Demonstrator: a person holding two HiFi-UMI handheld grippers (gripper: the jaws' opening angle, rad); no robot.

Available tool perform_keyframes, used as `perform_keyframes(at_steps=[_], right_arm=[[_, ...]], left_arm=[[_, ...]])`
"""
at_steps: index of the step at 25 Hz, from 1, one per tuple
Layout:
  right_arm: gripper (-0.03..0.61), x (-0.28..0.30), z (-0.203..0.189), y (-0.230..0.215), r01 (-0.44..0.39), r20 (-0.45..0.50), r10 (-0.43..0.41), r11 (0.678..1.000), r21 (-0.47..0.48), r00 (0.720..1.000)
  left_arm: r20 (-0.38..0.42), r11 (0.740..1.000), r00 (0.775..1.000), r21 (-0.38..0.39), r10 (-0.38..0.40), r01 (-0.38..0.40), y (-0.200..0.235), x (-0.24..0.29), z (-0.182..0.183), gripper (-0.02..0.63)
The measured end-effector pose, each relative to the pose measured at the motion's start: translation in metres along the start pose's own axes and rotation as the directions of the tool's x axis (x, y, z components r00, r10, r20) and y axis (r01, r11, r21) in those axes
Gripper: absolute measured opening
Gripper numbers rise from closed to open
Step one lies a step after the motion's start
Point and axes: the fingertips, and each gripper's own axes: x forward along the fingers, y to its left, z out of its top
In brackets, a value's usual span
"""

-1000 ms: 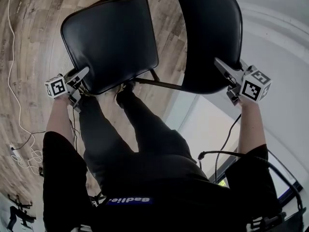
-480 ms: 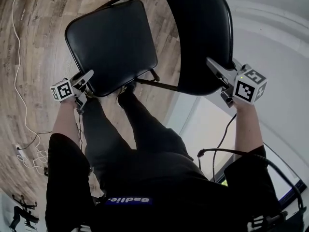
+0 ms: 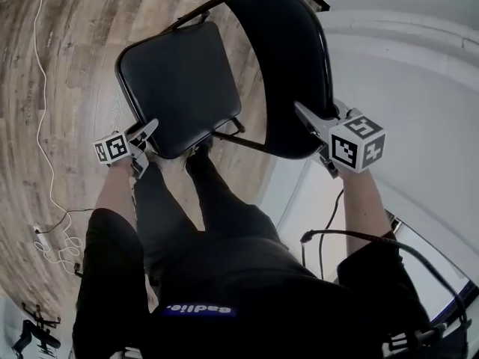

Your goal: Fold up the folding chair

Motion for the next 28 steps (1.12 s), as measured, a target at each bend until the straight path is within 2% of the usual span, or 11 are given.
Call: perform_keyframes(at_steps=[14,20,28], right_arm=[[0.078,-0.027,0.017,0.032,0.065,-0.012,-0.066,0.997,-0.052,0.998],[0.083,-0.037,0.022,0.046,0.095,-0.025,-0.098,0.991,-0.089,0.995],[0.083,-0.051,0.029,0.074,0.116,-0.033,-0.122,0.983,-0.145,0.992]], left_arm=[[0.022,0.995,0.995,-0.001,0.098,-0.098,-0.07,0.006,-0.002,0.25],[0.087,0.984,0.98,0.003,0.177,-0.178,-0.1,0.014,-0.003,0.238],[0.124,0.983,0.975,-0.024,0.184,-0.183,-0.146,0.02,-0.009,0.222]])
